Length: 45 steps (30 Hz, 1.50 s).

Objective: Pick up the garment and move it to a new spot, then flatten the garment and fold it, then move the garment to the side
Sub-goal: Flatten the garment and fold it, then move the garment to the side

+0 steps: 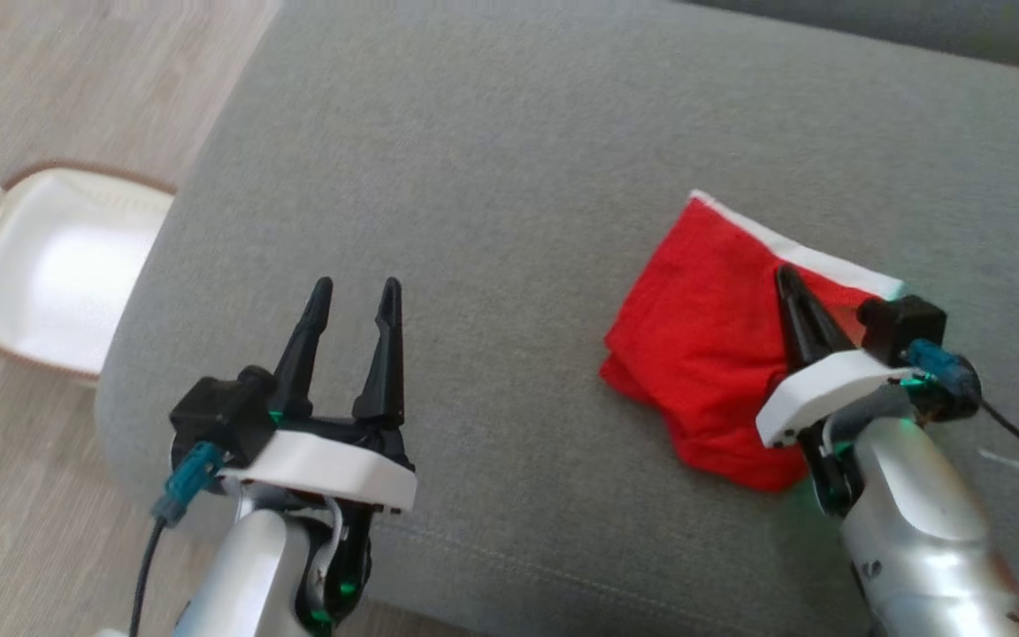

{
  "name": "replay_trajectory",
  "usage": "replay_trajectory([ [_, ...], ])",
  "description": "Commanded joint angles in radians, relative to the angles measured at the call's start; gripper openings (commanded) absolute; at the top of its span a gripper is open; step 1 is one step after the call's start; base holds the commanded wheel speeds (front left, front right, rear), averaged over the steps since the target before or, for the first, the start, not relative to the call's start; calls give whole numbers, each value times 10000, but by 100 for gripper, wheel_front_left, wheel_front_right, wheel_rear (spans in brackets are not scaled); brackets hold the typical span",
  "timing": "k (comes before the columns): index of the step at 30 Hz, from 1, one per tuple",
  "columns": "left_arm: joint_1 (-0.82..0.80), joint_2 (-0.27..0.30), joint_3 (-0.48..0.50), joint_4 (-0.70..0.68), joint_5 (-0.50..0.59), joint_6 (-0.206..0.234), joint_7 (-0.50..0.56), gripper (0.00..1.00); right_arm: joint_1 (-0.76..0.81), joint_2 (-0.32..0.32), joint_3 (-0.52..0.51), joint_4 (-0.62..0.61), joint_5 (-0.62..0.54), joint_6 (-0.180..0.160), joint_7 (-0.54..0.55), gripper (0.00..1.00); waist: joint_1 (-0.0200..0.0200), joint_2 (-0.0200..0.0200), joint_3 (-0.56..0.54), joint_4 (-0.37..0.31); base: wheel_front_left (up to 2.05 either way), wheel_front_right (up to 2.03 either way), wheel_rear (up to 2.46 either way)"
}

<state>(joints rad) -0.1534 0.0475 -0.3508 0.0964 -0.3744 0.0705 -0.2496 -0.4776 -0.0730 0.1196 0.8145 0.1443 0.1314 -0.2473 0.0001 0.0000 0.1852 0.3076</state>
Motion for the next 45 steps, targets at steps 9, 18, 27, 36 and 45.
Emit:
replay_trajectory([
  [9,147,28,637,-420,275,-12,-122,100,1068,185,-258,-2452,250,-7,-142,0,-1,0,-1332,-1324,0,0,0],
  [18,534,28,933,-630,307,-49,-122,100,2777,222,-1188,-4463,178,-7,27,100,-1,0,-1795,-2145,0,0,0],
  [27,773,28,781,-505,297,-84,-122,100,3966,225,-1229,-5500,581,-7,174,100,-1,0,-1877,-2476,0,0,0],
  [36,778,28,751,-488,237,-56,-122,100,4259,226,-1303,-5789,685,-7,284,100,-1,0,-1842,-2501,0,0,0],
  [45,595,28,472,-390,225,-144,-122,100,4194,227,-1017,-5564,1398,-7,944,100,-1,0,-1485,-1914,0,0,0],
])
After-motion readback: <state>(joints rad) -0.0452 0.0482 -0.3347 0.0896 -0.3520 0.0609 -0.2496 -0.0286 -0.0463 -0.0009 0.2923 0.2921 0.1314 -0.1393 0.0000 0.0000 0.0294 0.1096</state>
